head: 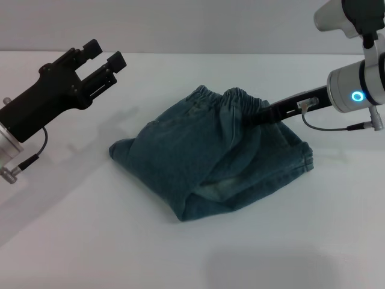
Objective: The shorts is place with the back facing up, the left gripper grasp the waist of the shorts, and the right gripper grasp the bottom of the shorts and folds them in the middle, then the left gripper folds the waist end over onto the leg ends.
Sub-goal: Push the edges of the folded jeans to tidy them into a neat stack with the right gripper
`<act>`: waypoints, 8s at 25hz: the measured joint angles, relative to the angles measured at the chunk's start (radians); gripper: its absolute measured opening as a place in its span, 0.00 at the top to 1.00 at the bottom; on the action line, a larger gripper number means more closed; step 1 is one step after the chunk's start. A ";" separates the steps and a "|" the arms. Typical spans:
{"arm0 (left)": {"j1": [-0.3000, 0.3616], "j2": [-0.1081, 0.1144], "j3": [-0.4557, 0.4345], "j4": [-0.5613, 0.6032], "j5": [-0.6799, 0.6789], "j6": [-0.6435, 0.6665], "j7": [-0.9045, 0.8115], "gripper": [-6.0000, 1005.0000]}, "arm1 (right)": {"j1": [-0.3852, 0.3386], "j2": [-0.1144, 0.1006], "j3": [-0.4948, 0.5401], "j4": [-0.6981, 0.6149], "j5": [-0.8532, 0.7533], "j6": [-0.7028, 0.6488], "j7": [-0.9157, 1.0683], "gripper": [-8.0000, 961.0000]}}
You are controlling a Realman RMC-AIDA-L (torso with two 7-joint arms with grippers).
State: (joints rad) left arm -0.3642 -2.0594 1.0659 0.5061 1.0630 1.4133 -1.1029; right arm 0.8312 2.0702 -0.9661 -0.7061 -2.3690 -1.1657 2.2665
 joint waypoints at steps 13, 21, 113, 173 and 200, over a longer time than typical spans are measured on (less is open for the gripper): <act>0.015 0.001 -0.001 0.000 0.000 0.001 0.000 0.32 | -0.029 0.002 -0.040 0.007 0.001 0.040 -0.001 0.49; 0.018 0.001 -0.001 0.000 -0.001 0.002 -0.002 0.32 | -0.034 0.004 -0.091 0.006 0.001 0.082 -0.001 0.82; 0.037 0.007 -0.076 0.000 -0.002 -0.010 -0.009 0.32 | -0.467 0.003 0.049 -0.306 0.448 -0.109 -0.515 0.44; -0.001 0.003 -0.166 -0.024 -0.005 -0.060 0.040 0.32 | 0.088 0.017 -0.580 0.057 0.339 -0.175 -0.401 0.44; 0.011 0.010 -0.221 -0.024 0.000 -0.065 0.040 0.32 | -0.004 0.011 -0.638 -0.102 0.433 0.054 -0.387 0.44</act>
State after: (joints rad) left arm -0.3535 -2.0495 0.8452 0.4817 1.0631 1.3483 -1.0630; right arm 0.8268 2.0814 -1.6037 -0.8083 -1.9363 -1.1114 1.8799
